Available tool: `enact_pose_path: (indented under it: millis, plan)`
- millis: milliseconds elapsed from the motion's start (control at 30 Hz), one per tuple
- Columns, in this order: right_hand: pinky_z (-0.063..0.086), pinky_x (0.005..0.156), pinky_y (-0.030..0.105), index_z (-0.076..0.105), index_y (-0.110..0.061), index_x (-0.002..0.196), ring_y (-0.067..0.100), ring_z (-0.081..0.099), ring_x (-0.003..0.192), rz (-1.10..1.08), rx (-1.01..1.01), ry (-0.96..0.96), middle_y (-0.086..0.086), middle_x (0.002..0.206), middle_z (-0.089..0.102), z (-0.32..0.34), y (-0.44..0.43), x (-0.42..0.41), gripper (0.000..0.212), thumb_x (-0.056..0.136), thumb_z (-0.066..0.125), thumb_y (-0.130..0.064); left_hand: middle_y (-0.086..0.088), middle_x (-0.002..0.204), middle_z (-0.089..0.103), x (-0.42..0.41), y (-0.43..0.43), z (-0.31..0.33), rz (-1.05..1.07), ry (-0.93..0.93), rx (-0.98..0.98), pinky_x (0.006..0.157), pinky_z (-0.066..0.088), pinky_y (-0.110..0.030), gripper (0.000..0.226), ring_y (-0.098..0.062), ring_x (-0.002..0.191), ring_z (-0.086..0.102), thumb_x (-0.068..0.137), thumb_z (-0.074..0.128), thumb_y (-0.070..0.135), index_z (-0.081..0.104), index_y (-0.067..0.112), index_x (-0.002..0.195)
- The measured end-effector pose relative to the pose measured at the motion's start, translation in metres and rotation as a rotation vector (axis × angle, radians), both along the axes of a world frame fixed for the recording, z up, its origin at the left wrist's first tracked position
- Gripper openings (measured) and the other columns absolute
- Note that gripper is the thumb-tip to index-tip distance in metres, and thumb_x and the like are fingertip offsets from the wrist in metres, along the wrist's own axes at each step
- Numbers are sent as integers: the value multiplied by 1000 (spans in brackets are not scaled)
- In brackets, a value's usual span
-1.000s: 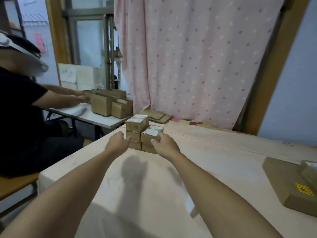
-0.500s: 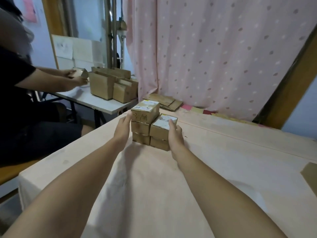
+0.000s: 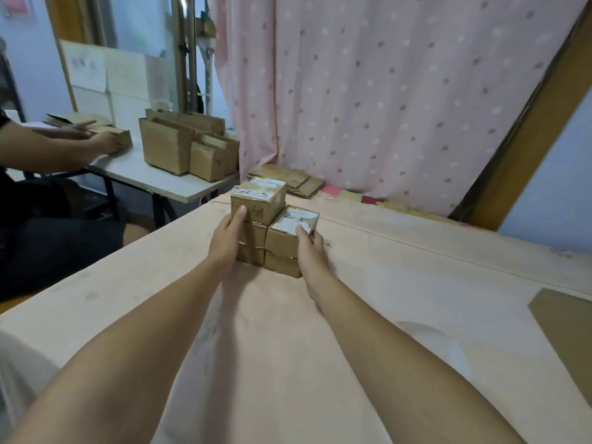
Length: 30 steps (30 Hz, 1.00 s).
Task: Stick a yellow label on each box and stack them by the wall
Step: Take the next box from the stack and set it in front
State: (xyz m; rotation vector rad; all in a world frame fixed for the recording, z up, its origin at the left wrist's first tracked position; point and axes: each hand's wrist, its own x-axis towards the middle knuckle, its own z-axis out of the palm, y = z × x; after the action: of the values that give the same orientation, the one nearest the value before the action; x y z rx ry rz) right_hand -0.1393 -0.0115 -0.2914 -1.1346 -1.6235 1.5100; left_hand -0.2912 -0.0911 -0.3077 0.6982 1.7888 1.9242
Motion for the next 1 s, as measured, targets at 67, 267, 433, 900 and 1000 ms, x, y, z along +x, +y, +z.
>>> enact_pose_path:
  millis: [67, 267, 433, 900, 1000]
  plan:
    - [45, 108, 45, 44, -35, 145, 22, 56, 122, -8, -9, -9, -5, 139, 58, 1, -5, 13, 66, 87, 49, -65, 16, 117, 67, 13, -4, 2, -16, 3, -6, 93, 43, -32, 51, -8, 113, 59, 90, 48, 70, 62, 34, 122]
    - [45, 106, 46, 43, -30, 144, 25, 55, 120, -48, -52, -43, -2, 136, 58, 8, -6, 65, 59, 93, 49, -59, 17, 110, 66, 67, -6, 5, -51, 28, -23, 84, 42, -27, 40, -4, 106, 58, 93, 48, 66, 62, 35, 115]
    - [49, 101, 44, 43, -27, 139, 25, 59, 109, -80, -77, -87, 1, 124, 61, 14, -2, 103, 52, 94, 51, -53, 12, 113, 70, 103, -4, 1, -74, 25, -37, 98, 47, -38, 52, -12, 109, 62, 84, 50, 75, 64, 36, 113]
    - [39, 103, 36, 44, -18, 147, 27, 48, 135, -63, 274, -237, 5, 149, 50, 44, 3, 139, 54, 100, 50, -43, 8, 123, 65, 128, -11, 35, -33, 135, -41, 91, 42, -31, 51, -13, 116, 57, 95, 47, 62, 63, 26, 129]
    - [31, 115, 37, 46, -20, 146, 25, 39, 141, -10, 431, -338, 3, 152, 47, 51, -8, 131, 53, 99, 49, -44, 8, 117, 65, 131, -11, 45, 5, 154, -83, 88, 43, -31, 53, -14, 110, 58, 96, 43, 64, 66, 24, 123]
